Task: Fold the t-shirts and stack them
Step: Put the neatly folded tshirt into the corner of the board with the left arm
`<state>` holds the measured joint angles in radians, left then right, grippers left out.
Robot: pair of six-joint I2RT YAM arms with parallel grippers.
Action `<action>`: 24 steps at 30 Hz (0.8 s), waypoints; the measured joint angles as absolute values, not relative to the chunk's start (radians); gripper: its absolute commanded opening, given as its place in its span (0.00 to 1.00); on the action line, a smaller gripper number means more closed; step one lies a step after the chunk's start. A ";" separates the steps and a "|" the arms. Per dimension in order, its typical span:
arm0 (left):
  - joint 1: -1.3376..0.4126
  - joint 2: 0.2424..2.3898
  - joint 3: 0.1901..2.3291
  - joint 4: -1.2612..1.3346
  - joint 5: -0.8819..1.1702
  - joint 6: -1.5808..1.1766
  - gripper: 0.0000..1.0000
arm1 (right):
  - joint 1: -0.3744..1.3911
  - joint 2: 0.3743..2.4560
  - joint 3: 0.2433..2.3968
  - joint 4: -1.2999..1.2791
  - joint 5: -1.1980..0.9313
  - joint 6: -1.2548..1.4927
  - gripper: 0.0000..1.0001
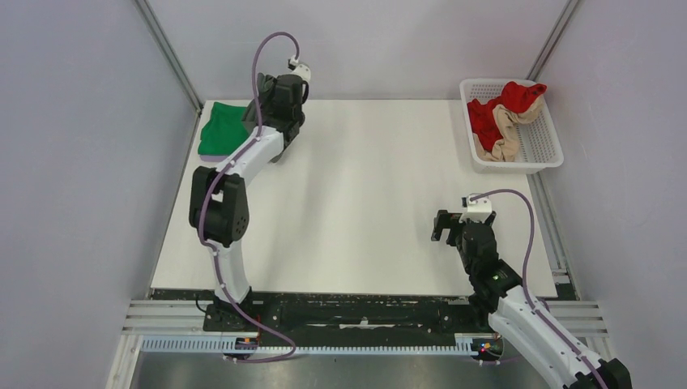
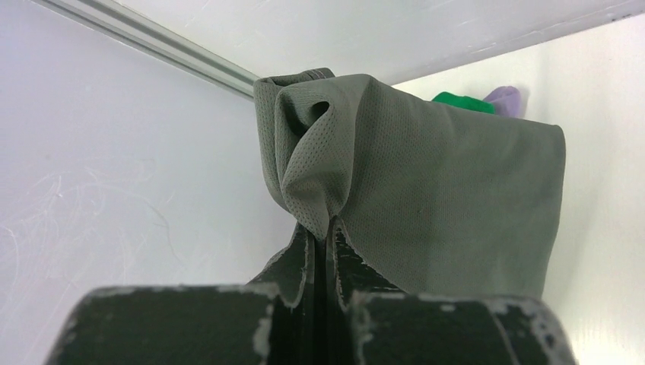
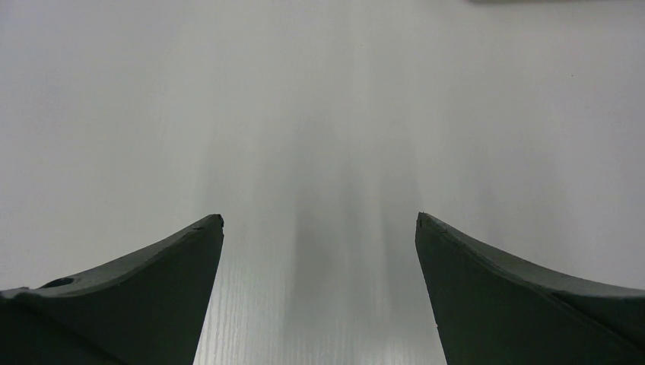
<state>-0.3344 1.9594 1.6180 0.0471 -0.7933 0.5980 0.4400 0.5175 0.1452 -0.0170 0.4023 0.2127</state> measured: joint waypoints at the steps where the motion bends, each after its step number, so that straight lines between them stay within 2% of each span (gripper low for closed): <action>1: -0.327 1.959 1.628 0.029 -0.781 0.591 0.02 | 0.440 0.519 0.146 -0.017 0.403 0.213 0.98; 12: -0.189 1.993 1.720 -0.086 -0.660 0.473 0.02 | 0.440 0.554 0.146 -0.017 0.437 0.214 0.99; 24: -0.067 2.180 1.859 -0.150 -0.559 0.426 0.02 | 0.440 0.631 0.146 -0.017 0.476 0.213 0.99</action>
<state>-0.0666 2.1796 1.8587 -0.1497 -0.5587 0.4263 0.4400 0.6308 0.1455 -0.0170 0.4763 0.2127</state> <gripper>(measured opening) 0.051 0.986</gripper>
